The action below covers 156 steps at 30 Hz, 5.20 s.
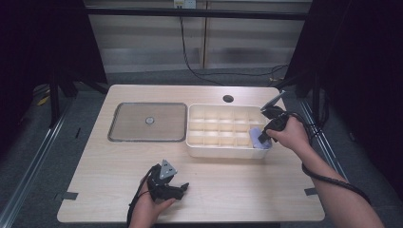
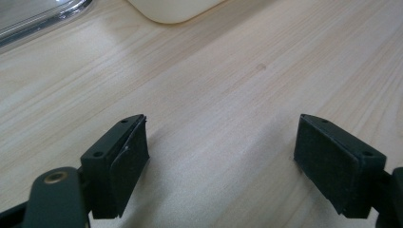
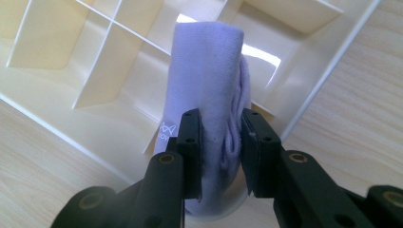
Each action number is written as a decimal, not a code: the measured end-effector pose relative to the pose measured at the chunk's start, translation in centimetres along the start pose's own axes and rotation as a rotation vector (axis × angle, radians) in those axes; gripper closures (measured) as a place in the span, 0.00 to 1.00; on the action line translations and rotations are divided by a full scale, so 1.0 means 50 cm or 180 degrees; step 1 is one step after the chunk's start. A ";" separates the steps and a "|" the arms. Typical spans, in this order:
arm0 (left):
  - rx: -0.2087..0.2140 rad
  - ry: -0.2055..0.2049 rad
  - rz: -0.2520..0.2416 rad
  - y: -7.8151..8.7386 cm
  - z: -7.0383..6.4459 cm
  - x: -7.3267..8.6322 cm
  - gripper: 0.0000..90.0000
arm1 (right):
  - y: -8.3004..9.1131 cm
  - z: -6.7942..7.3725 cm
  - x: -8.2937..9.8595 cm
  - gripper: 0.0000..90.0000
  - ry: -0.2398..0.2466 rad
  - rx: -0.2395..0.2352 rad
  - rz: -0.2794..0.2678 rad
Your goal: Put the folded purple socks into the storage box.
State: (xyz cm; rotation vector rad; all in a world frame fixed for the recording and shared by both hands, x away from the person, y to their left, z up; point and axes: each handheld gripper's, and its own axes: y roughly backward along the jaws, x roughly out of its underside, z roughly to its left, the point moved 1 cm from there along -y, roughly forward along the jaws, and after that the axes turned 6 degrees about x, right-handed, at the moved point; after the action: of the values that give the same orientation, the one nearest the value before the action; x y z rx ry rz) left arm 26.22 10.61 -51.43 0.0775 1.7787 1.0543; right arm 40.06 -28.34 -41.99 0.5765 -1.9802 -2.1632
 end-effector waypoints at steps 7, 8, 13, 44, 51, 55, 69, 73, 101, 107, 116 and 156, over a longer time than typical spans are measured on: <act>0.0000 -0.0001 0.0001 0.000 0.000 0.000 0.20 | -0.008 0.009 0.003 0.80 0.0019 0.0037 0.0055; 0.0002 -0.0025 0.0021 0.001 0.001 0.000 0.20 | -0.012 0.009 0.003 0.80 0.0031 0.0041 0.0048; 0.0004 -0.0018 0.0018 0.001 0.001 0.000 0.20 | -0.015 0.011 0.005 0.80 0.0034 0.0057 0.0055; -0.0001 -0.0033 0.0033 0.001 0.001 0.000 0.20 | -0.044 0.023 0.010 0.79 0.0067 0.0145 0.0119; -0.0002 -0.0033 0.0035 0.001 0.001 0.000 0.20 | -0.035 0.024 0.010 0.76 0.0087 0.0122 0.0116; 0.0002 -0.0031 0.0027 0.001 0.001 0.000 0.20 | -0.029 0.027 0.009 0.74 0.0102 0.0133 0.0123; -0.0004 -0.0009 0.0007 0.000 0.000 0.000 0.20 | 0.009 0.023 0.004 0.72 0.0130 0.0120 0.0126; -0.0004 -0.0009 0.0006 0.000 0.000 0.000 0.20 | 0.021 0.023 0.002 0.72 0.0134 0.0138 0.0123; -0.0003 -0.0017 0.0021 0.001 0.001 -0.001 0.20 | 0.072 0.030 -0.040 0.70 0.0290 0.0311 0.0129; -0.0002 -0.0018 0.0023 0.001 0.001 -0.001 0.20 | 0.067 0.033 -0.049 0.71 0.0316 0.0321 0.0147; -0.0001 -0.0019 0.0023 0.001 0.001 -0.001 0.20 | 0.059 0.035 -0.051 0.84 0.0319 0.0293 0.0167; 0.0004 -0.0026 0.0014 0.000 0.001 -0.001 0.19 | 0.018 0.033 -0.046 1.00 0.0364 0.0266 0.0224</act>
State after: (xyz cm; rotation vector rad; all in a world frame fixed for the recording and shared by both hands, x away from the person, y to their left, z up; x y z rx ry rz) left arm 26.29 10.62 -51.41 0.0864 1.7725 1.0547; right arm 41.43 -26.09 -40.62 0.6180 -2.0066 -1.9692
